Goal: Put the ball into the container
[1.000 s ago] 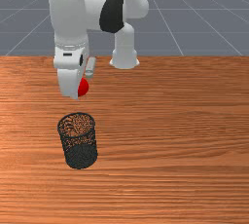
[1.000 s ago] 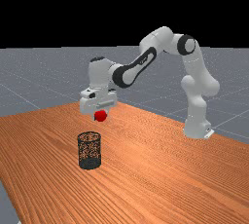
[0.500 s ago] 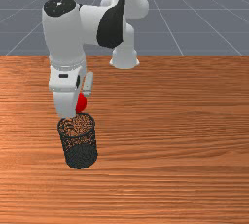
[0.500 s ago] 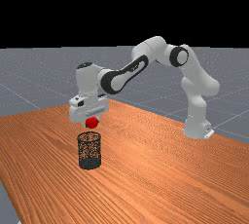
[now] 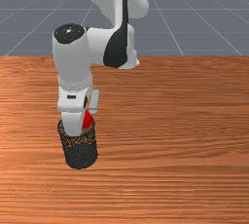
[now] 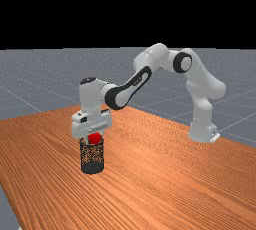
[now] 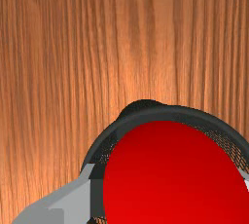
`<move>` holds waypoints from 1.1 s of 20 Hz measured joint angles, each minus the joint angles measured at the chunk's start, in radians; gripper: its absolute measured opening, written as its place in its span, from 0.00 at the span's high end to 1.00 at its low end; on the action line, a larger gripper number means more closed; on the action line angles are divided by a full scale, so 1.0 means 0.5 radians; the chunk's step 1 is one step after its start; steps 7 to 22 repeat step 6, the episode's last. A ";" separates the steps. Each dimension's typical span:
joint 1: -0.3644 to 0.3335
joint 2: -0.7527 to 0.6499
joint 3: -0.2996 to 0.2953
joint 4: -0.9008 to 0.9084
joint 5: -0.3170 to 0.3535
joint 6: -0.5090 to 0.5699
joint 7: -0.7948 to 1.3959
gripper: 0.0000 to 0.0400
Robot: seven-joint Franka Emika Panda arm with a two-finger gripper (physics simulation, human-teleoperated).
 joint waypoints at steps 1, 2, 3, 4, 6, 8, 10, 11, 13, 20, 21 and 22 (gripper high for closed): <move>0.015 0.013 -0.004 0.020 -0.012 0.002 0.012 0.30; 0.016 -0.001 -0.002 -0.005 -0.011 0.014 0.010 0.30; 0.014 -0.009 0.001 -0.020 -0.007 0.018 0.006 0.30; 0.014 -0.007 0.000 -0.019 -0.008 0.018 0.003 0.21; 0.006 0.002 0.002 -0.001 -0.003 -0.001 -0.007 0.15; 0.006 0.002 0.002 -0.001 -0.003 -0.001 -0.007 0.15; 0.006 0.002 0.002 -0.001 -0.003 -0.001 -0.007 0.15; 0.006 0.002 0.002 -0.001 -0.003 -0.001 -0.007 0.15; 0.006 0.002 0.002 -0.001 -0.003 -0.001 -0.007 0.15; 0.006 0.002 0.002 -0.001 -0.003 -0.001 -0.007 0.15; 0.006 0.002 0.002 -0.001 -0.003 -0.001 -0.007 0.15; 0.006 0.002 0.002 -0.001 -0.003 -0.001 -0.007 0.15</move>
